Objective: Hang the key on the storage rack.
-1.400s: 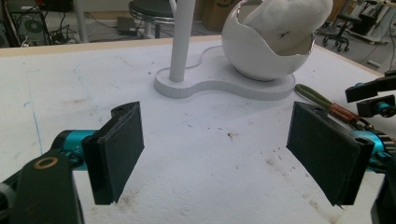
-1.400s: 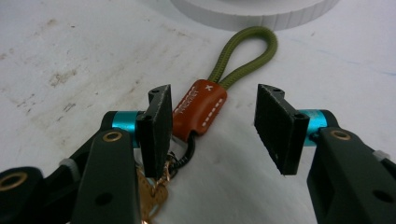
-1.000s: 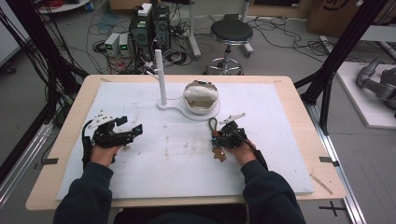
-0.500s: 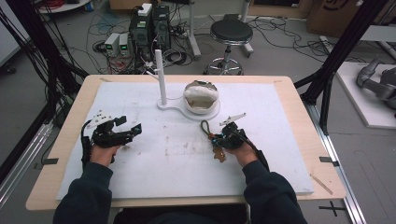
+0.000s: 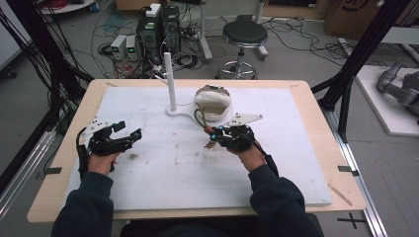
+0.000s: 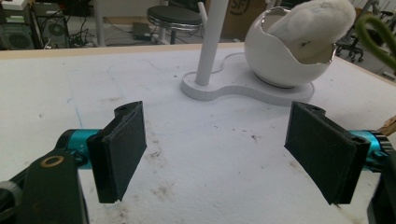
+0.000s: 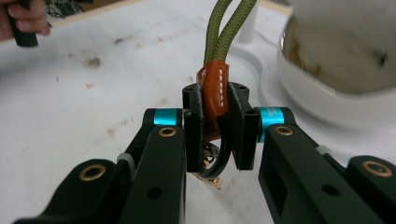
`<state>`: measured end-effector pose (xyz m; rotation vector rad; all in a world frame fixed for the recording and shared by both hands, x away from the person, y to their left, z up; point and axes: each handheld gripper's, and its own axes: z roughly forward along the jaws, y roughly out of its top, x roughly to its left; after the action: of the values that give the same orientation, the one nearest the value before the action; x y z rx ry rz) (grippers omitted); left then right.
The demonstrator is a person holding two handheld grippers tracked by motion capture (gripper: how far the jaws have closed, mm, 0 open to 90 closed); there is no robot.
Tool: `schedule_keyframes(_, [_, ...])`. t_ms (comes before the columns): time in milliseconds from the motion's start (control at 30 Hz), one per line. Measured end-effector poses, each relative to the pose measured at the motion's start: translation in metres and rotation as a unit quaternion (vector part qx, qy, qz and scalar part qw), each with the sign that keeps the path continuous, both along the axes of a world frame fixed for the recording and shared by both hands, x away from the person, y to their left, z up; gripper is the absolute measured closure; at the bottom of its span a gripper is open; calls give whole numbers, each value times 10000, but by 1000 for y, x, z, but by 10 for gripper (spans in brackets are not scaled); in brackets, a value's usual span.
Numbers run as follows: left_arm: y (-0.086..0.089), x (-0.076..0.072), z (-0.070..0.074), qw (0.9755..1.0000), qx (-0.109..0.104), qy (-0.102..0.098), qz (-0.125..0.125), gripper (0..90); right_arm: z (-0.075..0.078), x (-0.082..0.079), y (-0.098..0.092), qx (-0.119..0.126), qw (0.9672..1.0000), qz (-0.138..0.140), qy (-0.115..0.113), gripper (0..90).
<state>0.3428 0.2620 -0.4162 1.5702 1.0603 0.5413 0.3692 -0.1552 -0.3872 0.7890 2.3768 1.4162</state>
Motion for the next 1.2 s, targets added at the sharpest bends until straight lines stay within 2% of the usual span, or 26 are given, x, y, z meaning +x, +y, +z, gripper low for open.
schedule_keyframes(100, [3,0,-2,10000,-30,22,64,203,8,4,7,114,9999,55,-54,787])
schedule_keyframes(200, [4,0,-2,9999,-52,23,84,203,18,10,17,147,9997,92,-155,786])
schedule_keyframes(233, [4,0,-2,9999,-48,14,88,203,27,15,24,150,9995,147,-235,786])
schedule_keyframes(333, [4,0,-2,10000,-41,-10,79,203,35,19,32,173,9993,191,-283,786])
schedule_keyframes(433, [4,0,-1,10000,-57,-27,76,202,45,26,43,155,9987,230,-438,786])
schedule_keyframes(567, [4,0,-2,9999,-81,-23,56,203,56,38,60,203,9980,181,-579,786])
schedule_keyframes(833, [4,1,-2,9999,-95,-16,37,203,62,50,80,279,9970,95,-710,787])
schedule_keyframes(1033, [3,1,-2,10000,-96,-9,1,205,61,61,95,207,9975,-8,-672,786])
schedule_keyframes(1067, [3,1,-2,10000,-95,-8,0,205,62,63,97,193,9973,-38,-714,787])
schedule_keyframes(1200, [3,1,-3,9999,-104,8,-3,206,62,74,105,154,9976,-223,-637,786])
